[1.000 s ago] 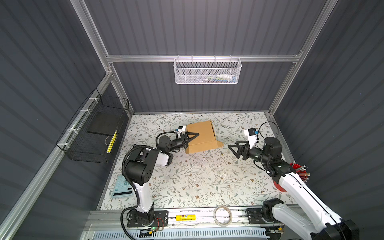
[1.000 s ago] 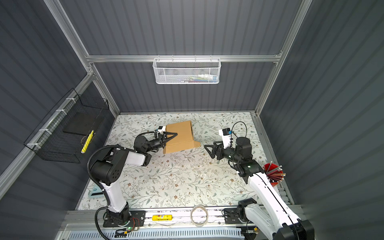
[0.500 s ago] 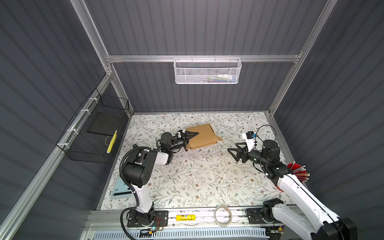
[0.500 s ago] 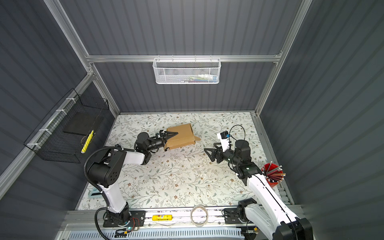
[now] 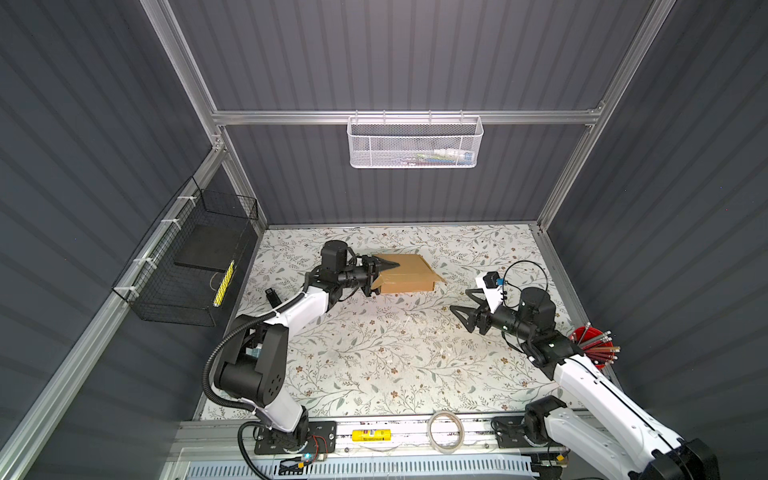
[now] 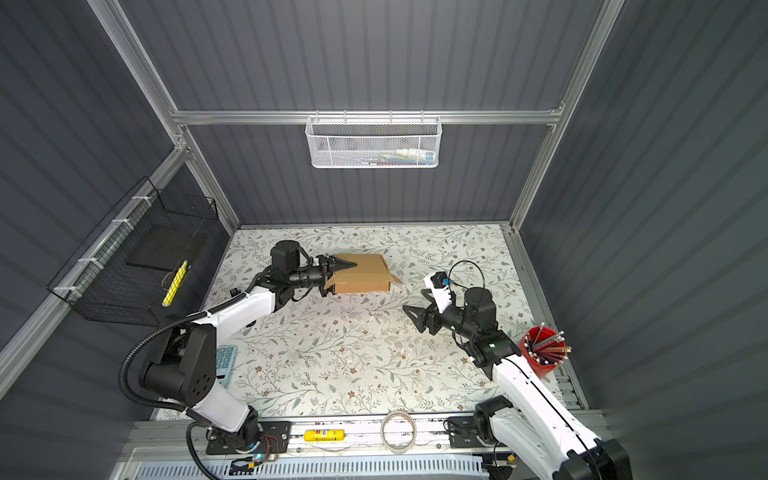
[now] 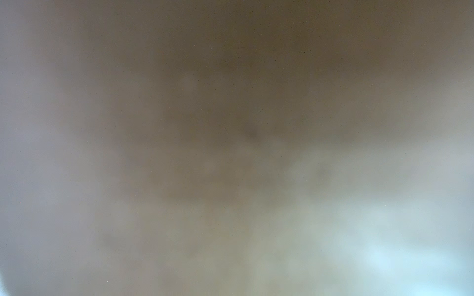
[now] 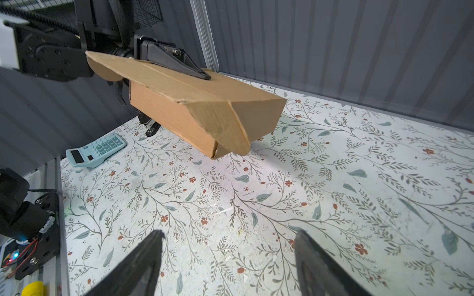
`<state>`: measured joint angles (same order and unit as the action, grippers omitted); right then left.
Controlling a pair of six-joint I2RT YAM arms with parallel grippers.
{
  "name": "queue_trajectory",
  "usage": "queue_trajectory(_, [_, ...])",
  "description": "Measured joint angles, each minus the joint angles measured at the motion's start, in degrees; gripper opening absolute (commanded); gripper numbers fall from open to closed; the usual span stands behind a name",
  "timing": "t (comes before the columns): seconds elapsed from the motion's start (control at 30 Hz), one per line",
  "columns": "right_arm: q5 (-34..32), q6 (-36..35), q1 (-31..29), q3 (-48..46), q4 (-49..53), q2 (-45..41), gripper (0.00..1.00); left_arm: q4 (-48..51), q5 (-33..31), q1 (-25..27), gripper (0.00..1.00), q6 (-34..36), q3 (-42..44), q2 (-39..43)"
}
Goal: Fold the paper box
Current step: 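Hold the box end with the left gripper while the right gripper grasps the opposite end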
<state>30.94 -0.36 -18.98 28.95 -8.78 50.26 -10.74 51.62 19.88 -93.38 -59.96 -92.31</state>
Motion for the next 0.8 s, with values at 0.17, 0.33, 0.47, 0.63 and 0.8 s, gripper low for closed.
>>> queue_trajectory(0.17, [-2.7,-3.9,-3.4,-3.4,-2.3,-1.8,0.8,15.7,1.0,0.0,0.36,4.3,-4.2,0.7])
queue_trajectory(0.33, [-4.1,-6.4,-6.6,-6.3,-5.5,-2.9,0.8,28.1,2.2,0.0,0.37,5.8,-6.5,0.8])
queue_trajectory(0.47, [-5.7,-8.3,-9.9,-6.8,-7.8,-2.1,0.79,37.7,3.5,-0.1,0.37,7.5,-9.8,0.8])
queue_trajectory(0.63, [-7.5,-10.6,-13.7,-6.8,-9.6,2.0,0.8,48.8,4.8,-0.1,0.35,12.3,-17.5,-1.4])
queue_trajectory(0.8, [-8.9,-11.7,-15.1,-6.6,-12.2,4.4,0.81,58.7,5.6,-0.1,0.32,19.2,-24.3,-4.8])
